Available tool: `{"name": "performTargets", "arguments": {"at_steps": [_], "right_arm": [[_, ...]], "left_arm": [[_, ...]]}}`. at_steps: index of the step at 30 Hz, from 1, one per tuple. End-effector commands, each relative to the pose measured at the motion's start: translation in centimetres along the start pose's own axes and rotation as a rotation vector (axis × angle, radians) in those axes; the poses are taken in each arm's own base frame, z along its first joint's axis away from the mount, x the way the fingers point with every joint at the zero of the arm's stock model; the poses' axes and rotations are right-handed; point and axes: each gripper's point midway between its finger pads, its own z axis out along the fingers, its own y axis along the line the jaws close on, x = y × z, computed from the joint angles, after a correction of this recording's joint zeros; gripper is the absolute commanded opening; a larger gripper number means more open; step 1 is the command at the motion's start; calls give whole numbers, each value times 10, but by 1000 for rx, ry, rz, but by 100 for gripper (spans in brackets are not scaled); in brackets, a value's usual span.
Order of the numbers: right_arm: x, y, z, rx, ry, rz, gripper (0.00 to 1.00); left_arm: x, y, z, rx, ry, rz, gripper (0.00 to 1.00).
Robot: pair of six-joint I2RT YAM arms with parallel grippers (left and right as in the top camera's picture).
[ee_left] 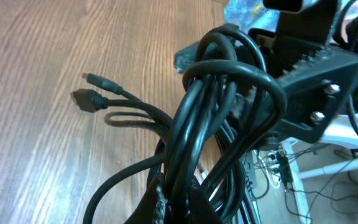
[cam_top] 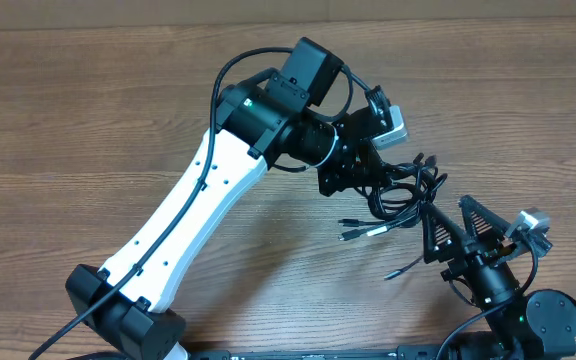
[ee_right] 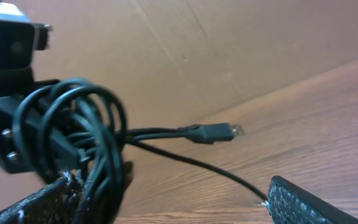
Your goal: Untangle cables
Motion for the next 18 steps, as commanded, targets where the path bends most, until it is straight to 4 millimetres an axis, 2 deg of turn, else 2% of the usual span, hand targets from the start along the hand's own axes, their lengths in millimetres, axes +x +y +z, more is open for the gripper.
{"name": "performTargets", "arguments": {"at_steps": [1,6,18], "right_arm": [[-12,0,-3,24,-38,-10,94],[-12,-1,-3,32,-41,-10,94],[-9,-3,-3,39,-29,-6,95]], "left_arm": [[-8,-16,-11,16,-29,43,4],[-9,-35,-12,115,-57,111,4],[-24,-61,-19,261,-164,183,4]]}}
